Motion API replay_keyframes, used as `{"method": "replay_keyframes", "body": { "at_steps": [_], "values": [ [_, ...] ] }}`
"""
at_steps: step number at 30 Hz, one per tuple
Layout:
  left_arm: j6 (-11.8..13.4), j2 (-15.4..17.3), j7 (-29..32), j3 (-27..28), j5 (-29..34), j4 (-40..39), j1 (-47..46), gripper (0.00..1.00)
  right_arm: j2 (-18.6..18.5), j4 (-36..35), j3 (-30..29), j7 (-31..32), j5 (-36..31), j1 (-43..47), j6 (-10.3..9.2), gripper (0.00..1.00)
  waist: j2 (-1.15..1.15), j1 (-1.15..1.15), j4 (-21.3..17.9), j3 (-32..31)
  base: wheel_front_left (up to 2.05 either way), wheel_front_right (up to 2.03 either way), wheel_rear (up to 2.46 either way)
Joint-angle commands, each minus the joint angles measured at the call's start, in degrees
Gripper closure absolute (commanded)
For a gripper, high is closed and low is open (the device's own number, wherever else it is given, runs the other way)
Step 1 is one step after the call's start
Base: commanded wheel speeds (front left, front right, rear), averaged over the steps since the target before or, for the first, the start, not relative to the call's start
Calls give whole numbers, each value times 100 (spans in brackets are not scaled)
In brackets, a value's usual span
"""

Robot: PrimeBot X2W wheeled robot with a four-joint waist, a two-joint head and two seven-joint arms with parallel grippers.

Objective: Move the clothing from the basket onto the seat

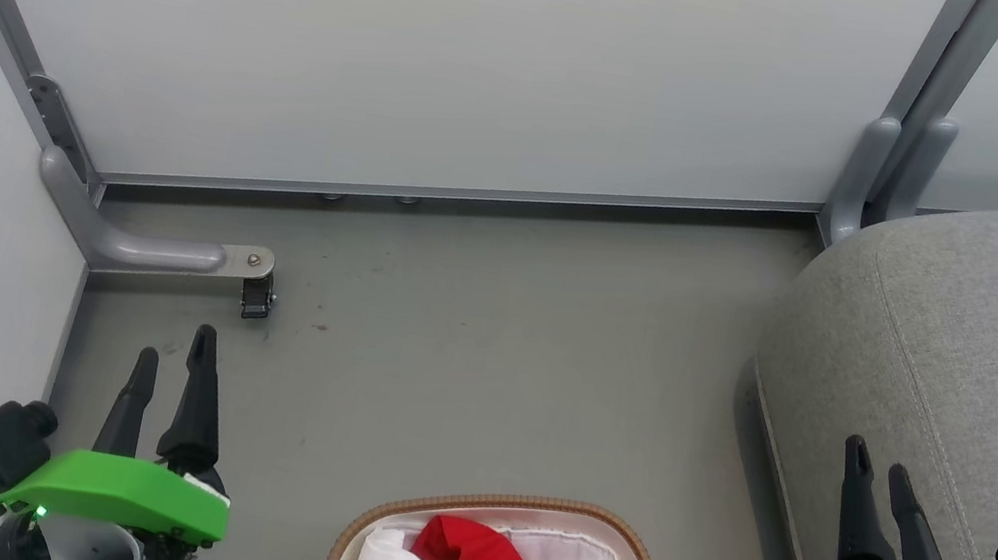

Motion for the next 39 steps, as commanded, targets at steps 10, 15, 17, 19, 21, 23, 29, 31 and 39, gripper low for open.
{"method": "replay_keyframes", "body": {
  "at_steps": [10,15,17,19,21,23,29,31,39],
  "values": [
    [87,43,-192,-117,744,67,116,0,-48,63,73,-213,-791,58,2,0,0,0,11,-11,0,0,0],
    [112,46,-274,-185,982,144,135,0,-52,81,80,-290,-1134,99,1,0,0,0,22,-17,0,0,0],
    [124,47,-295,-204,1081,158,142,0,-54,86,91,-311,-1259,109,1,0,0,0,22,-17,0,0,0],
    [139,49,-326,-220,1171,173,151,0,-56,87,97,-348,-1382,118,1,0,0,0,24,-17,0,0,0],
    [151,50,-352,-239,1246,199,160,0,-57,90,101,-367,-1501,126,1,0,0,0,27,-19,0,0,0],
    [151,50,-379,-258,1320,240,166,0,-58,93,101,-399,-1603,133,1,0,0,0,30,-22,0,0,0],
    [180,53,-460,-297,1568,330,192,0,-61,33,104,-474,-1913,163,2,0,0,0,41,-24,0,0,0],
    [190,54,-485,-303,1641,352,198,0,-63,21,108,-500,-2015,166,2,0,0,0,46,-23,0,0,0],
    [222,56,-582,-344,1957,401,201,0,-67,-30,124,-596,-2405,191,2,0,0,0,63,-15,0,0,0]
  ]
}}
